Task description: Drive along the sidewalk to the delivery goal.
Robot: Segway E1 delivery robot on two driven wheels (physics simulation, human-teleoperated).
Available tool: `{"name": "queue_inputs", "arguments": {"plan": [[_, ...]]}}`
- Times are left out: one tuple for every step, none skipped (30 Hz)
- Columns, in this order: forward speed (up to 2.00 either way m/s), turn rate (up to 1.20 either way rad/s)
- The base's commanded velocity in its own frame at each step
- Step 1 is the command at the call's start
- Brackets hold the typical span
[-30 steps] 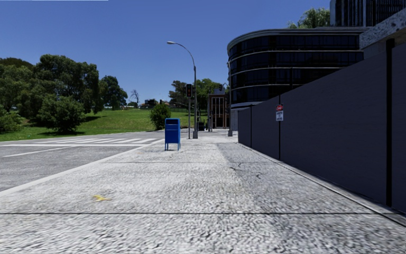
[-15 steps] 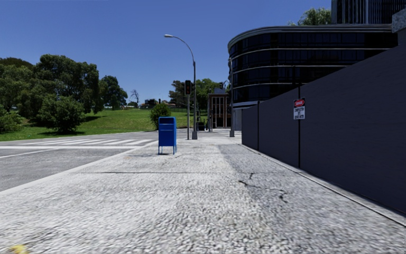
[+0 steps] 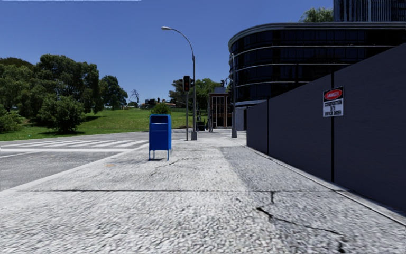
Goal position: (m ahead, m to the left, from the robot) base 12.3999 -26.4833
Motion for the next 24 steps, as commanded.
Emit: {"name": "queue_inputs", "arguments": {"plan": [[2.0, 0.0], [2.0, 0.0], [2.0, 0.0], [2.0, 0.0], [2.0, 0.0], [2.0, 0.0], [2.0, 0.0], [2.0, 0.0], [2.0, 0.0], [2.0, 0.0], [2.0, 0.0], [2.0, 0.0], [2.0, 0.0], [2.0, 0.0], [2.0, 0.0], [2.0, 0.0], [2.0, 0.0], [2.0, 0.0], [2.0, 0.0], [2.0, 0.0], [2.0, 0.0], [2.0, 0.0], [2.0, 0.0], [2.0, 0.0]]}}
